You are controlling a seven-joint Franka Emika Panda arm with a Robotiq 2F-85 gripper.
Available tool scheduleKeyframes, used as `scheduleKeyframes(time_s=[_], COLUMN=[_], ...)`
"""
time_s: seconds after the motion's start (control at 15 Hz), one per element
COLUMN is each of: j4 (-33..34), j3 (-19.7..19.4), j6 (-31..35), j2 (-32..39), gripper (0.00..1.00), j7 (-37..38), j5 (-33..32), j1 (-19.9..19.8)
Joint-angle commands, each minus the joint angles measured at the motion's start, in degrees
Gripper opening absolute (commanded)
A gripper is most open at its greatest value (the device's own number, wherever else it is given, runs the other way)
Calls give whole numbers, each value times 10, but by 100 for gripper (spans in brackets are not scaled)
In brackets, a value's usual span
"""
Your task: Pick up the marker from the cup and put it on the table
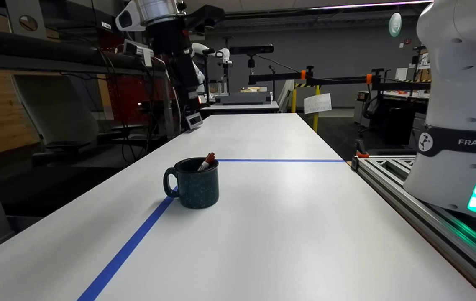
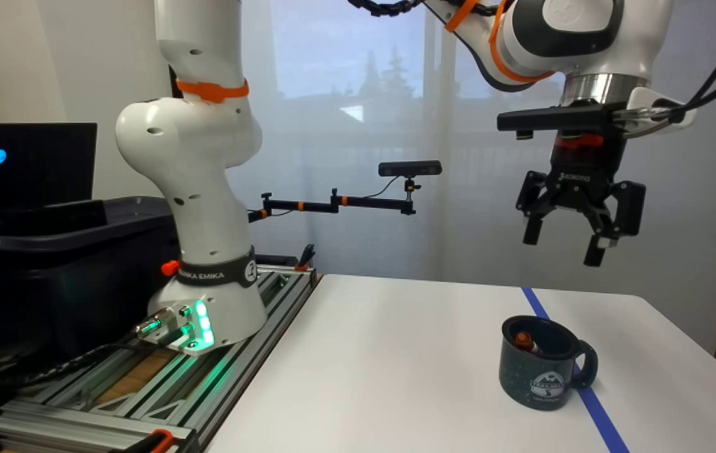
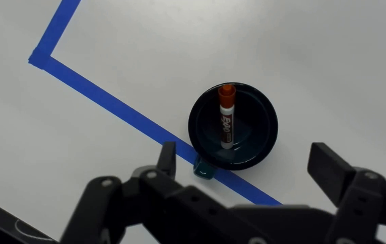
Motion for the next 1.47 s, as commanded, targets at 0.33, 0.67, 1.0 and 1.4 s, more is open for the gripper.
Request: scheduleKeyframes(time_s=[0.33,0.67,1.0,1.4], j4=[19,39,61,87], j3=[7,10,10,11], j6=[-28,-29,-25,-25], j2=[42,88,122,157], gripper=[100,100,70,41], j7=[2,4,8,7], j5=[-15,-20,-26,-27], j1=[1,0,-1,-2])
